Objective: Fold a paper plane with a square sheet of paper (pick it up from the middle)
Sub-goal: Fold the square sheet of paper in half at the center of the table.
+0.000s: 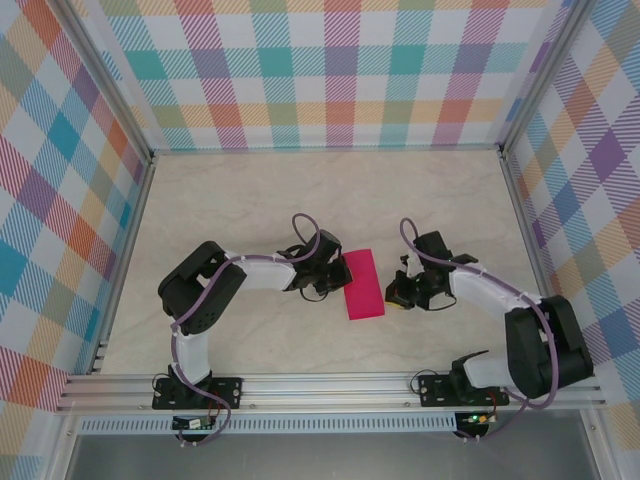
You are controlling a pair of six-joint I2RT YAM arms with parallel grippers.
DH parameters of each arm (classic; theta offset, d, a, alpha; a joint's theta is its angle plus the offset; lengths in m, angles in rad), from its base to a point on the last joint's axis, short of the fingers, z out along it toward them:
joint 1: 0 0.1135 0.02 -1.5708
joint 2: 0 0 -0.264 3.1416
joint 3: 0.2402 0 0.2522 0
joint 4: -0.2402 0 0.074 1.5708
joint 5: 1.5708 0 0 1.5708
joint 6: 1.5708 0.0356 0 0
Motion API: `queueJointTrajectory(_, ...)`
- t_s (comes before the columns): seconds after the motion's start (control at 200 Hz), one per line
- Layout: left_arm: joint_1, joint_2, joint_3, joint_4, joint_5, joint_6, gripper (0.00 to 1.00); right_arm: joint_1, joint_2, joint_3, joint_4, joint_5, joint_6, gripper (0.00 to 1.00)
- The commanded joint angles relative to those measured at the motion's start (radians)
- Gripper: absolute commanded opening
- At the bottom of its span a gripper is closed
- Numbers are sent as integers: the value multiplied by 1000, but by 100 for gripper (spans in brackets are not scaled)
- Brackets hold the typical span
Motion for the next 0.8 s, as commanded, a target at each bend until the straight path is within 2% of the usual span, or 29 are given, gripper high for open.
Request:
queueJointTrajectory(0.0, -2, 94, -93, -380, -137, 28, 0, 12, -17, 65, 36, -69, 15, 2)
queueJointTrajectory(0.205, -1, 95, -91, -376, -137, 23, 0, 81, 154, 88, 69, -17, 47, 0)
queueJointTrajectory(0.335, -1, 107, -88, -374, -127, 29, 0, 85, 221, 91, 32, 16, 55, 0)
queueJointTrajectory(0.795, -2, 118, -95, -373, -132, 26, 0, 85, 192, 9, -155, 152, 57, 0)
